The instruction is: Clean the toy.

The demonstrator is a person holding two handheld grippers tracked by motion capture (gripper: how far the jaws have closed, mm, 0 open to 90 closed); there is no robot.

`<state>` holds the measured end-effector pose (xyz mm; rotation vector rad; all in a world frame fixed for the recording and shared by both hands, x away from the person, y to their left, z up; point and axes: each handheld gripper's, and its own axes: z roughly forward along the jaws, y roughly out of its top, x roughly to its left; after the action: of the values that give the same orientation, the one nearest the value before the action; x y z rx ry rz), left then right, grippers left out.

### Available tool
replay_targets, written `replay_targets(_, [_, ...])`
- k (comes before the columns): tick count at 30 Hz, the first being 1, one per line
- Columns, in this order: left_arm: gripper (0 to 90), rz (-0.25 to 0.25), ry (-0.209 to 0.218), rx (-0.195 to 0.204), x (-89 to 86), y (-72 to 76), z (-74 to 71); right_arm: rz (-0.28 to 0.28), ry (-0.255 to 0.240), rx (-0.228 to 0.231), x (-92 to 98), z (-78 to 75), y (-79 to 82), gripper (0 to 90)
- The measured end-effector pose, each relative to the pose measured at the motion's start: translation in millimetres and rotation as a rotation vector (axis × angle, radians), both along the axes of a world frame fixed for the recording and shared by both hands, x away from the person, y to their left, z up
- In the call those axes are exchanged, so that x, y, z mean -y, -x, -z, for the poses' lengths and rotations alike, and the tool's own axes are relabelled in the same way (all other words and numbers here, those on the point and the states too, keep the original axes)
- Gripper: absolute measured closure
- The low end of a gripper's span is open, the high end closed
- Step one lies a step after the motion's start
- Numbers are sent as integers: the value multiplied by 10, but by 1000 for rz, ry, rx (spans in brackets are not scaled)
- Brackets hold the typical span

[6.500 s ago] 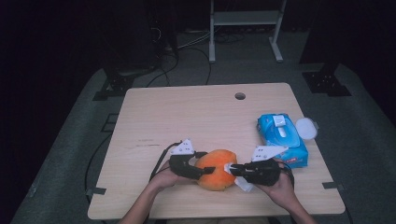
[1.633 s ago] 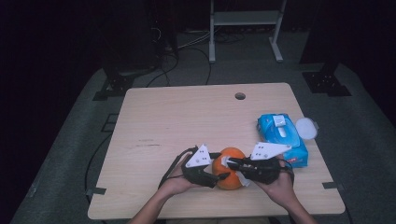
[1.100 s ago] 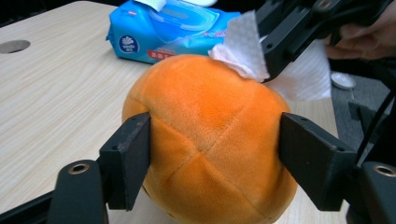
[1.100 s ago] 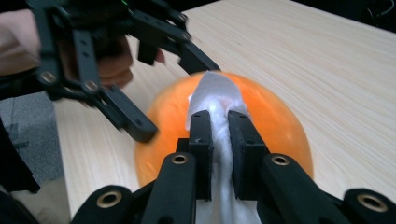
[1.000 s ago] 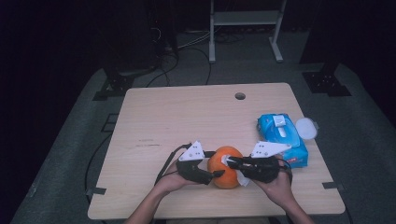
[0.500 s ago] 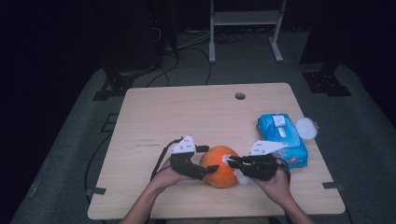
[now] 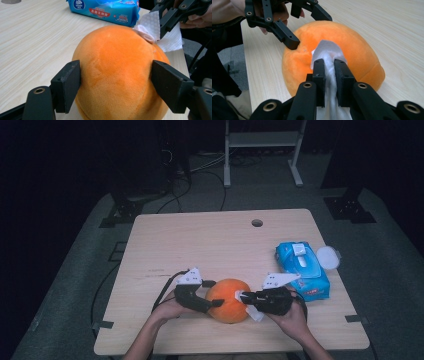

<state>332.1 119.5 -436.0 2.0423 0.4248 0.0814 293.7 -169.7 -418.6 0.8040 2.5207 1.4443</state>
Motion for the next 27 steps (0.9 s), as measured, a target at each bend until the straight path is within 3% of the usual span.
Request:
replay_targets(6, [253, -4, -5, -9, -21, -7, -1, 13, 2, -3, 56, 6, 2, 790])
replay_targets(8, [204, 5, 18, 32, 13, 15, -47, 13, 9, -4, 37, 3, 8, 790])
replay_targets(10, [183, 14, 44, 101, 72, 44, -91, 10, 20, 8, -7, 3, 21, 789])
replay_targets(13, [216, 20, 4, 124, 147, 63, -91, -7, 24, 26, -45, -18, 43, 787])
replay_targets(15, [245, 9, 12, 94, 113, 37, -63, -2, 26, 27, -22, -20, 41, 787])
replay_targets(17, [261, -20, -5, 71, 35, -4, -27, 7, 24, 17, 20, -5, 14, 788])
replay_targets(20, [261, -31, 20, 17, -74, -41, 18, 32, 49, -11, 89, 61, -29, 787])
replay_targets(22, [261, -21, 24, 21, -62, -28, 24, 42, 52, -23, 125, 90, -43, 786])
replay_targets(27, [262, 4, 13, 38, 7, 1, 14, 31, -7, 6, 56, -27, -33, 786])
